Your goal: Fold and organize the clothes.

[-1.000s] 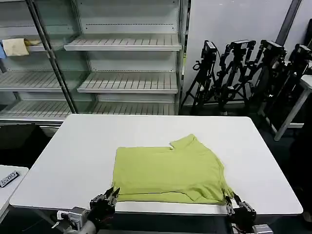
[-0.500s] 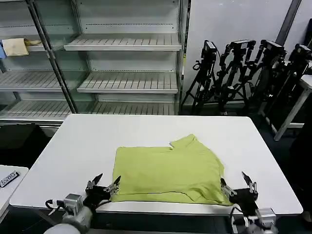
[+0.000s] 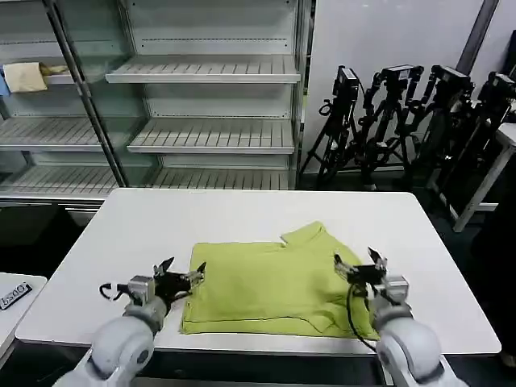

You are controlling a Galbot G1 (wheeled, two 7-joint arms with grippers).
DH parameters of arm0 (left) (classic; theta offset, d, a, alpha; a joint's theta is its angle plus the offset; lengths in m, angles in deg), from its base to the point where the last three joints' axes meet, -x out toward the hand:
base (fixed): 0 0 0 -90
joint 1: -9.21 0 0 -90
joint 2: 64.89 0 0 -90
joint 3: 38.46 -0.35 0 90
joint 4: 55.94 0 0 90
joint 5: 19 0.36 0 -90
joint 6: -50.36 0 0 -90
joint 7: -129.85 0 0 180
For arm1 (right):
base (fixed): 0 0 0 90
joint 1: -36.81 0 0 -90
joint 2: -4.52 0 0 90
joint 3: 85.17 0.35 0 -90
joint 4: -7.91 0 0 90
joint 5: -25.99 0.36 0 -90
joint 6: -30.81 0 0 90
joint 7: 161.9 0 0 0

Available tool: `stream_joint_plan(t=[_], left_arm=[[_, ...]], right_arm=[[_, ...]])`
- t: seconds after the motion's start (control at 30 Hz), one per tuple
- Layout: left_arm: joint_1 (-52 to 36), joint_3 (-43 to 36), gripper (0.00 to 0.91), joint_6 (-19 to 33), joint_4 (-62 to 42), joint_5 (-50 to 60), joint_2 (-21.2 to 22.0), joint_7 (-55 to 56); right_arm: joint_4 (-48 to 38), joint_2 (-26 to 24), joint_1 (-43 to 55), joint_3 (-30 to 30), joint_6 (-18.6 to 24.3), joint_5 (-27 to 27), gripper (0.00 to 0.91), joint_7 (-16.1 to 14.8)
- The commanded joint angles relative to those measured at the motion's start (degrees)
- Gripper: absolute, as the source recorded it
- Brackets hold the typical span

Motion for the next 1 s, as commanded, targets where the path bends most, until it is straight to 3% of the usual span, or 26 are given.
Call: stream_joint_plan(t=[0.03,0.33,0.7,0.73,0.77,0.8,0.87,0.93,1.0], left_arm=[[-17.8,-10.0,0.907,-0.5,-16.3,-1.4,1.0,0.3],[-21.9,-13.4,0.907,-0.5,-23.7,-1.3,2.8,-0.6],[-20.3,-13.9,0.907,-0.5,-23.4,-1.5,2.2,-1.6],[-20.0,-13.9,0.907,-0.5,-23.2,-1.6,2.1,-1.8],[-19.8,-13.8,0.907,-0.5,-22.9,-1.6,2.0,-2.1],[-19.6,-13.8,0.796,-0.5,-22.7,-1.7,1.9,-2.3],[-18.9,-13.6,0.181,-0.5,-21.9,-1.9,1.6,-3.1],[-18.2,-13.5,0.060,-0.4,-21.2,-2.0,1.3,-3.8],[-17.6,-13.4,0.050,-0.5,-20.6,-2.0,0.7,-4.7]], right_arm=[[-17.1,1.2,18.6,-8.2,-1.9,4.9,0.907,1.0],[-28.9,4.5,24.1,-11.0,-1.9,5.1,0.907,0.0],[-35.9,7.5,26.9,-11.7,-1.9,6.1,0.907,-1.6],[-36.0,7.7,26.8,-11.8,-1.9,6.1,0.715,-1.7],[-36.1,7.8,26.7,-11.9,-1.9,6.1,0.453,-1.7],[-36.1,7.9,26.6,-11.9,-1.9,6.2,0.262,-1.8],[-36.1,7.9,26.3,-12.1,-1.9,7.1,0.000,-1.9],[-36.0,7.8,26.0,-12.2,-2.0,7.8,0.000,-2.1],[-35.7,7.7,25.5,-12.3,-2.0,8.3,0.000,-2.2]])
